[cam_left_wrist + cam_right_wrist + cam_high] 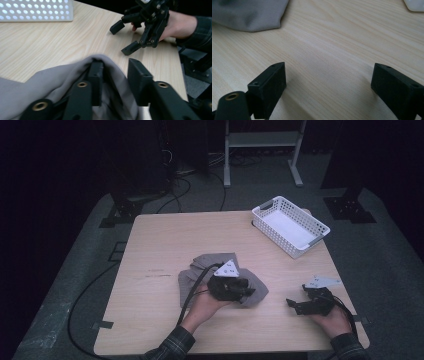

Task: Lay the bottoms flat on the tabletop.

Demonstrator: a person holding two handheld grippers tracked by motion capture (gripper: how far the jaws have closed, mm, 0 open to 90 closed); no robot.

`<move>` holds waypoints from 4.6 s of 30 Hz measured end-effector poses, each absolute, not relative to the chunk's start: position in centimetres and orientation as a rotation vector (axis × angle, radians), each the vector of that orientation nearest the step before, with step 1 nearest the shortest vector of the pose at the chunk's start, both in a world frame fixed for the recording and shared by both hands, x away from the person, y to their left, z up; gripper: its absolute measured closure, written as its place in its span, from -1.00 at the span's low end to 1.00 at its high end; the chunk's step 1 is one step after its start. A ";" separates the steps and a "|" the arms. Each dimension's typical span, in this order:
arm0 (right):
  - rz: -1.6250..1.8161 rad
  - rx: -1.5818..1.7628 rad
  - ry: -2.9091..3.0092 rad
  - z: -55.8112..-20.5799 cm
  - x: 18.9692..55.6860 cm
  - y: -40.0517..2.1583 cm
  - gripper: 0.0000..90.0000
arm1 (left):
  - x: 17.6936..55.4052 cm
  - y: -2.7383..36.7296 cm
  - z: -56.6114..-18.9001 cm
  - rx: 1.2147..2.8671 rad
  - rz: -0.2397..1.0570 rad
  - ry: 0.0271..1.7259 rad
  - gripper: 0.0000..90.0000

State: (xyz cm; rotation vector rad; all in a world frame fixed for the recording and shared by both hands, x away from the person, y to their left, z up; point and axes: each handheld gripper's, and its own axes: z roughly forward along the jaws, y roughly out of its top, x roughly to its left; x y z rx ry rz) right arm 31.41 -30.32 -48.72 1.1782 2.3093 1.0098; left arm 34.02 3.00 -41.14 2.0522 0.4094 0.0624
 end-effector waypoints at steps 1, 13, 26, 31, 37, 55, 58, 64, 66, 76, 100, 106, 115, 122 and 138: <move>1.010 1.178 2.309 -48.7 31.4 -30.3 -0.75 | 34.0 3.3 -40.9 2.049 0.067 0.411 0.35; 1.012 1.171 2.316 -48.7 31.4 -30.4 -0.75 | 34.8 9.1 -39.1 1.988 0.150 0.519 0.07; 1.013 1.168 2.318 -48.7 31.5 -30.4 -0.75 | 35.4 18.0 -39.4 1.976 0.340 0.726 0.00; 1.013 1.168 2.318 -48.7 31.5 -30.4 -0.75 | 35.7 20.3 -40.7 1.978 0.366 0.783 -0.08; 1.014 1.169 2.319 -48.7 31.5 -30.4 -0.75 | 36.6 21.4 -42.9 2.014 0.367 0.826 -0.18; 1.013 1.169 2.316 -48.7 31.5 -30.4 -0.74 | 39.1 18.2 -46.3 2.187 0.321 0.803 -0.45; 1.013 1.168 2.316 -48.7 31.5 -30.4 -0.74 | 38.5 18.2 -46.2 2.202 0.343 0.785 -0.01; 1.009 1.172 2.316 -48.5 31.4 -30.3 -0.57 | 37.5 18.1 -45.6 2.288 0.323 0.723 0.60; 0.978 1.156 2.313 -48.1 31.4 -29.9 -0.54 | 37.1 18.3 -45.5 2.303 0.313 0.711 0.64; 1.171 1.040 2.353 -44.5 32.9 -24.5 -0.45 | 36.1 19.2 -45.5 2.285 0.293 0.747 0.63; 1.268 0.800 2.543 -43.6 39.0 -7.0 -0.36 | 35.9 18.6 -45.6 2.327 0.329 0.737 0.63; 1.194 0.762 2.585 -44.2 39.7 -5.3 -0.14 | 35.9 18.7 -45.6 2.326 0.320 0.738 0.62; 1.095 0.776 2.602 -45.2 40.0 -5.0 0.48 | 36.0 18.7 -45.7 2.326 0.315 0.741 0.62; 1.126 0.815 2.567 -44.5 40.1 -6.2 0.80 | 36.0 18.7 -45.7 2.326 0.310 0.743 0.62; 1.142 0.874 2.441 -42.3 39.1 -12.1 0.85 | 36.1 18.8 -45.7 2.328 0.300 0.749 0.63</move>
